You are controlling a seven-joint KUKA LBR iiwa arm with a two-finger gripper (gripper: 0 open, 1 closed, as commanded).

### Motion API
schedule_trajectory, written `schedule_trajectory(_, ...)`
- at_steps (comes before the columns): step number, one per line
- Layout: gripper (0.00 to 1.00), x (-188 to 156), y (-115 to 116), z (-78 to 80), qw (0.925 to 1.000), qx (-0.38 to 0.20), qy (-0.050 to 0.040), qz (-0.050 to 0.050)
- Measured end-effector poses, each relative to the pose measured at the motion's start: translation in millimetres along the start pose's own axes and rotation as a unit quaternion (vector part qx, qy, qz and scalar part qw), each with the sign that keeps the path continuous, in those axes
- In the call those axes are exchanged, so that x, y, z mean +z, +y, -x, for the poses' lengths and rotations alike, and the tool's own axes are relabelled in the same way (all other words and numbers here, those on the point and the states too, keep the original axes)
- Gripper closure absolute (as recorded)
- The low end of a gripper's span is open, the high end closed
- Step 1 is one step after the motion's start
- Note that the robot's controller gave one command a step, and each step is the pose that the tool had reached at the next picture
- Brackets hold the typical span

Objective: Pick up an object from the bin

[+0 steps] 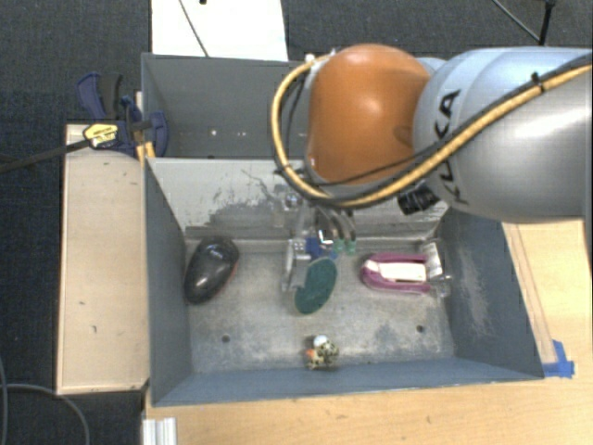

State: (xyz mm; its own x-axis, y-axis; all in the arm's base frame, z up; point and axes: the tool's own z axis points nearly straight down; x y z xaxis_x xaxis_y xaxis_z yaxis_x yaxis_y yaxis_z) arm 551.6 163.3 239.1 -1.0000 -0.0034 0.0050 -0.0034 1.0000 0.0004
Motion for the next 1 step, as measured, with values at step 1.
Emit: schedule_trajectory(1, 0.00, 129.1, -112.6, -23.1, 0.9910, -0.134, -0.0020, -0.001)
